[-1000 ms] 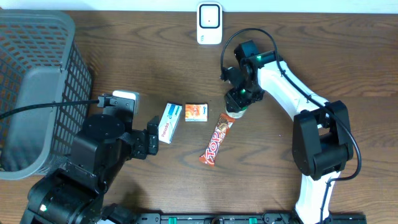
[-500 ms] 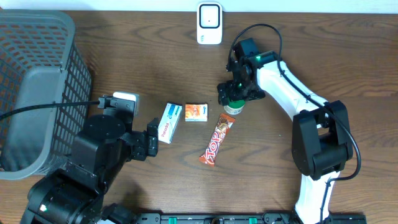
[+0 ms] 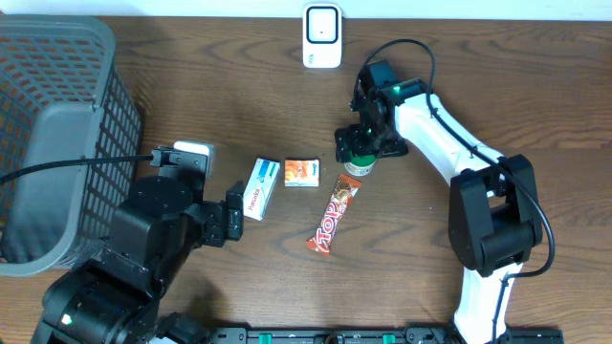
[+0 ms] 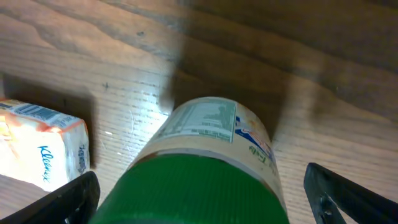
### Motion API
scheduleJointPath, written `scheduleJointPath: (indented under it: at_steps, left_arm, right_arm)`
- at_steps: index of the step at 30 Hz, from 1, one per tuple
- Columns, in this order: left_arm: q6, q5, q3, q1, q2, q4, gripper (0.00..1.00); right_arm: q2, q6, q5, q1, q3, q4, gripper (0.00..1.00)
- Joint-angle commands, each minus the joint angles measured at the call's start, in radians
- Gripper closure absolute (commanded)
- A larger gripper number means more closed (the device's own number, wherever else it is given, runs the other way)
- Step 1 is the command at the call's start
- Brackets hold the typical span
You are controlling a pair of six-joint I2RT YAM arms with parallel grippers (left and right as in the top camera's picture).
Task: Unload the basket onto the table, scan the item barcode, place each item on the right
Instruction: 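Close the right gripper on the jar lid and lift it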
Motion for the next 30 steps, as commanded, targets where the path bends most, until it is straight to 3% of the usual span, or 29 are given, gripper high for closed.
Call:
scheduleJointPath:
  at_steps: [1,30]
  left_arm:
    - [-0.017,-0.005,0.002,-0.003,-0.005,-0.003,0.09]
    - [-0.016,-0.005,0.002,-0.003,-0.005,-0.001,0.08]
  right_arm:
    - [-0.003,-0.003,0.004,0.017,0.002,0.001,0.01]
    - [0.067,0.005,0.218,0.088,-0.006,-0.033,0.01]
